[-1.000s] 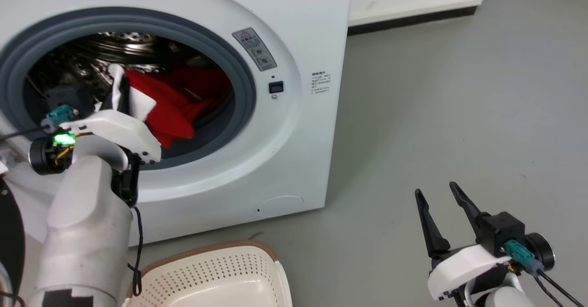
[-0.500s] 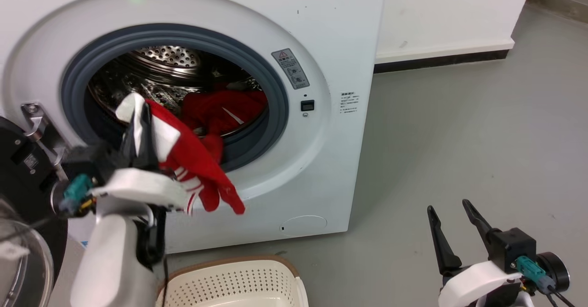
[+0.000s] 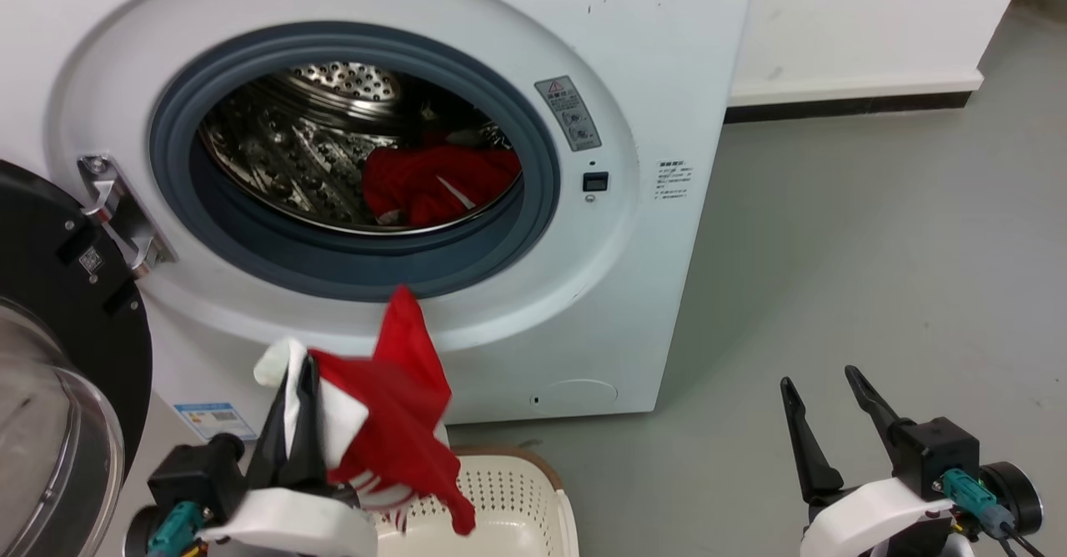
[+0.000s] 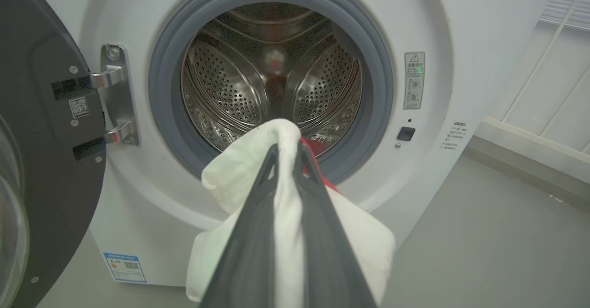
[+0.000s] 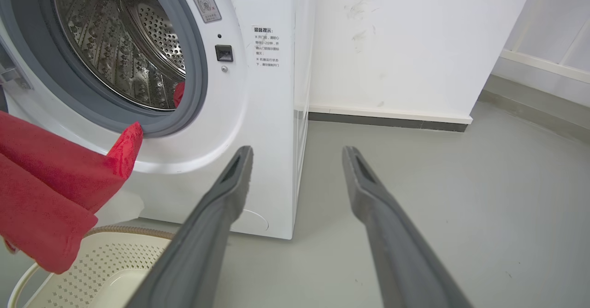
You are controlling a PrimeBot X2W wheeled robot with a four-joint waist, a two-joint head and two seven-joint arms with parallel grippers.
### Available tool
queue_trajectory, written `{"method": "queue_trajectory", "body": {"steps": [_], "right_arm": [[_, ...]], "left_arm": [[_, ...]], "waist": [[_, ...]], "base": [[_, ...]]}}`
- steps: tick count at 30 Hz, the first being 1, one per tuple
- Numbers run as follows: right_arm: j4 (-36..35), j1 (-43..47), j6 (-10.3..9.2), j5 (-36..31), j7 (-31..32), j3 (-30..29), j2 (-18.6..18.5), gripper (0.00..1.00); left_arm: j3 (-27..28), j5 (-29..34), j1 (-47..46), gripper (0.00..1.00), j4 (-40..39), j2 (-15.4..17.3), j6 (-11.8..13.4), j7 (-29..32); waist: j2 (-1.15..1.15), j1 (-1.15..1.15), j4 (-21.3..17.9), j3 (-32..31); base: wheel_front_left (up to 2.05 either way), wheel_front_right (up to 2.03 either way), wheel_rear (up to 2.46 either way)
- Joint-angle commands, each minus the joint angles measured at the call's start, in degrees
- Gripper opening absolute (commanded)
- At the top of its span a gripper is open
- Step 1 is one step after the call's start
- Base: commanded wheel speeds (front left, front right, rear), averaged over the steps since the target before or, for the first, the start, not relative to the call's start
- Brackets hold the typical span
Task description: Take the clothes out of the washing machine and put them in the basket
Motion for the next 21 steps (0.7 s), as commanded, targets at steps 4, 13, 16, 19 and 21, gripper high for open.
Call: {"method": "queue_trajectory", "body": {"steps": [4,13,16,19,21], "right_arm": [[-0.6,-1.5,-0.04,-0.3,-0.2,0.1,0.1,1.0],[0.1,-4.9,-0.04,0.3,-1.2,1.8,0.1,1.0],[0.1,-6.1,-0.04,0.2,-1.5,2.1,0.1,1.0],[0.1,-7.4,-0.04,-0.2,-1.5,2.7,0.1,1.0],[0.0,-7.8,-0.04,-0.3,-1.6,2.8,0.1,1.0]], "left_arm": [[-0.7,-1.4,3.4,0.0,5.6,-0.7,0.3,0.7],[-1.7,-4.8,-0.7,0.0,27.0,-1.9,-1.7,-2.7],[-1.6,-5.2,-4.1,0.0,34.0,-1.9,-2.5,-4.8],[-1.4,-5.5,-8.3,0.0,41.4,-1.8,-3.5,-6.1],[-1.4,-5.7,-9.9,0.0,43.9,-1.7,-3.9,-6.5]], "waist": [[0.0,0.01,1.5,3.4],[0.0,0.01,1.8,10.2],[0.0,0.01,1.8,12.5],[0.0,0.01,1.6,15.0],[0.0,0.01,1.4,15.8]], "base": [[0.0,0.0,0.0],[0.0,0.0,0.0],[0.0,0.0,0.0],[0.0,0.0,0.0],[0.0,0.0,0.0]]}}
